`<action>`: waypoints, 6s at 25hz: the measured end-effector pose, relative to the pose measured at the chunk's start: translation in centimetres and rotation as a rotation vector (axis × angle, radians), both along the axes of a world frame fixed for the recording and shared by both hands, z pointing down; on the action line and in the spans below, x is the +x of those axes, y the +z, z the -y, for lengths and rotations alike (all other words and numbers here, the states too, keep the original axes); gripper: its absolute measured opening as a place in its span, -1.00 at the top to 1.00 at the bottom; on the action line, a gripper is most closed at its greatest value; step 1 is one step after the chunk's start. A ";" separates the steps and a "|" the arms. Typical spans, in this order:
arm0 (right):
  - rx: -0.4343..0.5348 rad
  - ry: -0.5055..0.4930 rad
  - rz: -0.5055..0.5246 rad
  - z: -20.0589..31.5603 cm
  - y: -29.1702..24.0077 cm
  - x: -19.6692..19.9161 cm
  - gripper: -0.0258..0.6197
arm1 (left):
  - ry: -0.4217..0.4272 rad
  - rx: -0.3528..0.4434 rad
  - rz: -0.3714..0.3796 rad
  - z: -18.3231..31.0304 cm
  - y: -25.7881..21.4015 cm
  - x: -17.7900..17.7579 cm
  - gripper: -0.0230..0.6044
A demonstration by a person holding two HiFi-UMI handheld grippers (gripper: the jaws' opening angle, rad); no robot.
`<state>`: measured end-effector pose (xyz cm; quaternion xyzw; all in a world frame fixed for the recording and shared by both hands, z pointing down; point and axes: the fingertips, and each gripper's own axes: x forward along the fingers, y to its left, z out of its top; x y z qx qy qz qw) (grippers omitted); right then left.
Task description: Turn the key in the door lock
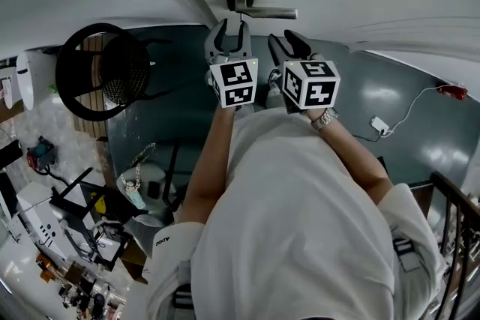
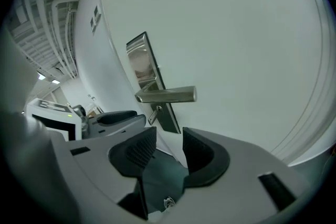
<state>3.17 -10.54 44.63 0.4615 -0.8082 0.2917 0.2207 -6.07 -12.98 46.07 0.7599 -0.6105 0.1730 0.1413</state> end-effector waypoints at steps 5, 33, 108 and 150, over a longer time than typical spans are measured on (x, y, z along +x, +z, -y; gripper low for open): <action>0.005 -0.049 0.033 0.6 -0.7 2.9 0.45 | -0.103 -0.020 0.067 1.5 1.9 1.1 0.50; 0.041 -0.015 0.070 0.5 -0.9 7.3 0.65 | -0.193 -0.118 -0.252 2.9 3.6 0.2 0.81; 0.001 -0.136 0.113 1.8 0.4 9.3 0.65 | -0.129 -0.017 0.808 3.0 4.1 1.5 0.59; -0.026 -0.107 0.141 1.6 0.8 5.5 0.65 | -0.130 -0.200 -0.595 2.3 4.0 0.4 0.64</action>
